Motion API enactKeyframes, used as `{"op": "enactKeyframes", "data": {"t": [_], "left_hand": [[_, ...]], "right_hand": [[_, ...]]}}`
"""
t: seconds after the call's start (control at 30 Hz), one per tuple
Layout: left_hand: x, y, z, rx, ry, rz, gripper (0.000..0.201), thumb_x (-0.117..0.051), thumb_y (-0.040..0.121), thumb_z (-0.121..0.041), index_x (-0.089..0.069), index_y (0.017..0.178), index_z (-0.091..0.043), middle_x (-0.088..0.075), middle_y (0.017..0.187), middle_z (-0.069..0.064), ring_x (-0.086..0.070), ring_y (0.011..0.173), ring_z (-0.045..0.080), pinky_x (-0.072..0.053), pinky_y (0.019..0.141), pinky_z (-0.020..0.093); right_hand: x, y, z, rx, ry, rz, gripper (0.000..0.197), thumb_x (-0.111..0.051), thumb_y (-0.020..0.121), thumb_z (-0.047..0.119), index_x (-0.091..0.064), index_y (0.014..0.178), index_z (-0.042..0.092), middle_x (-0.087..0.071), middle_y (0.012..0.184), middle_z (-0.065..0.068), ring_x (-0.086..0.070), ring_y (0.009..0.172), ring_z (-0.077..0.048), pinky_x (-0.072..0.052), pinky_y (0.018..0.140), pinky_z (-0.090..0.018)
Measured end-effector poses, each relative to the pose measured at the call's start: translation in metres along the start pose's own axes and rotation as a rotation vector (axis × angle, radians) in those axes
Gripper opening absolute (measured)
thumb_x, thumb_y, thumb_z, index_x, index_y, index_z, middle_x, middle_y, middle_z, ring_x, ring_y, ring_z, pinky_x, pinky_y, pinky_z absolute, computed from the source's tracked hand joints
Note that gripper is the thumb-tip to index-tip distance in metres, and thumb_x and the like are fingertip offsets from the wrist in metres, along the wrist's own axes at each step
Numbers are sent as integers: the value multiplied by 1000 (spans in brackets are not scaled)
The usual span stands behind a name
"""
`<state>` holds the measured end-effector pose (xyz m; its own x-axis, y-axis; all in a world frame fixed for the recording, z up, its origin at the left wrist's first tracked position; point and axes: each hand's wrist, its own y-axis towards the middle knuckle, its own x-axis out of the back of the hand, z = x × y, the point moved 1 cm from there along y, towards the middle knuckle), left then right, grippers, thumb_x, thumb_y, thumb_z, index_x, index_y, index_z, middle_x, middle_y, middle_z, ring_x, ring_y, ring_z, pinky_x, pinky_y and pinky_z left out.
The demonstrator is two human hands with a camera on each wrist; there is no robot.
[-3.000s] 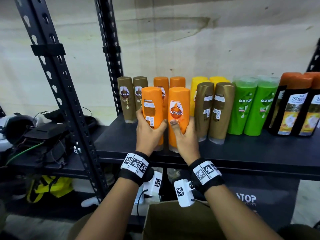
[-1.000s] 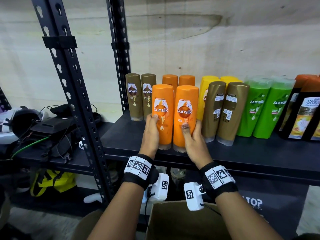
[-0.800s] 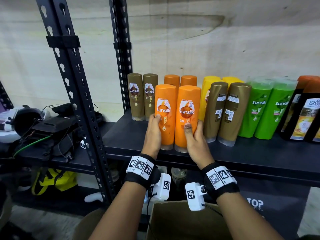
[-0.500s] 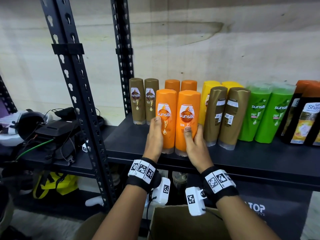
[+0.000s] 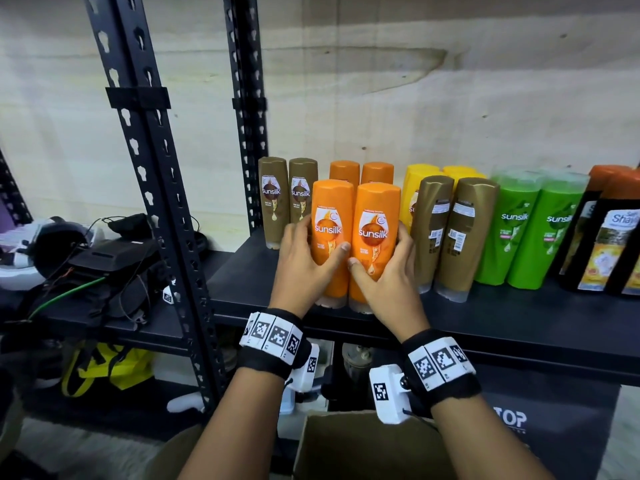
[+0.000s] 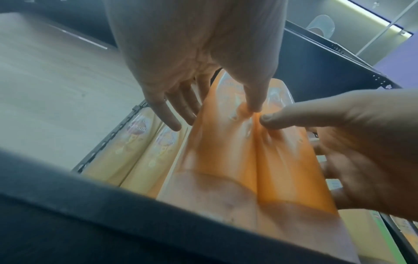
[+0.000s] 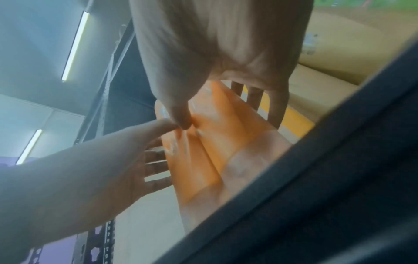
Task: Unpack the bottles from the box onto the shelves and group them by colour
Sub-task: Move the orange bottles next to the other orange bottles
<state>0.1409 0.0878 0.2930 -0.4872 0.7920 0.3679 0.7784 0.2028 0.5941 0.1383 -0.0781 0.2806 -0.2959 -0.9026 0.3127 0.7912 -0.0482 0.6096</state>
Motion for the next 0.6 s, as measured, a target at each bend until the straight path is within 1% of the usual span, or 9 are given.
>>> {"op": "enactKeyframes", "data": {"t": [0.07,0.13,0.2,0.27,0.37,0.47,0.6], "left_hand": [[4,3,-2,-16,75,5,83,-63,81,-73,-37,146,-28,-46,138,-6,-48,129,14,-50,104,46],[9,5,-5,-21,135,24,84,-65,82,-71,-36,148,-27,-47,140,-5,-49,129,15,-51,103,46],[12,7,-8,-25,161,41,86,-67,82,-68,-33,150,-28,-47,142,-4,-52,128,17,-52,101,46],[15,8,-11,-24,183,55,86,-69,83,-65,-31,151,-29,-46,145,-3,-53,129,20,-51,100,47],[15,11,-14,5,193,80,84,-71,84,-60,-32,150,-28,-47,146,-2,-52,130,21,-50,102,48],[11,14,-15,32,192,81,81,-72,85,-55,-34,149,-26,-47,145,0,-52,131,22,-46,101,44],[2,24,-12,56,192,72,80,-74,85,-52,-35,148,-22,-47,143,3,-51,130,24,-45,99,41]], "right_hand": [[2,2,7,26,-42,-46,93,-75,88,43,-10,154,32,-25,153,5,-39,134,-14,-42,99,-32],[4,3,15,33,-80,-75,98,-76,87,43,-8,156,33,-25,153,4,-39,139,-21,-44,103,-40],[6,4,24,41,-135,-80,103,-77,86,44,-4,158,33,-24,157,3,-36,143,-25,-42,108,-46],[9,6,30,56,-204,-74,109,-77,86,43,3,160,33,-23,161,2,-34,145,-28,-38,111,-50],[12,10,35,57,-275,-51,119,-81,84,39,10,159,36,-24,163,-3,-37,143,-34,-37,112,-56],[11,16,34,38,-296,-47,123,-84,81,35,11,159,36,-26,163,-6,-39,142,-37,-37,111,-59],[0,28,25,-45,-307,-27,116,-81,85,34,7,160,29,-25,163,-6,-37,144,-35,-38,112,-56]]}}
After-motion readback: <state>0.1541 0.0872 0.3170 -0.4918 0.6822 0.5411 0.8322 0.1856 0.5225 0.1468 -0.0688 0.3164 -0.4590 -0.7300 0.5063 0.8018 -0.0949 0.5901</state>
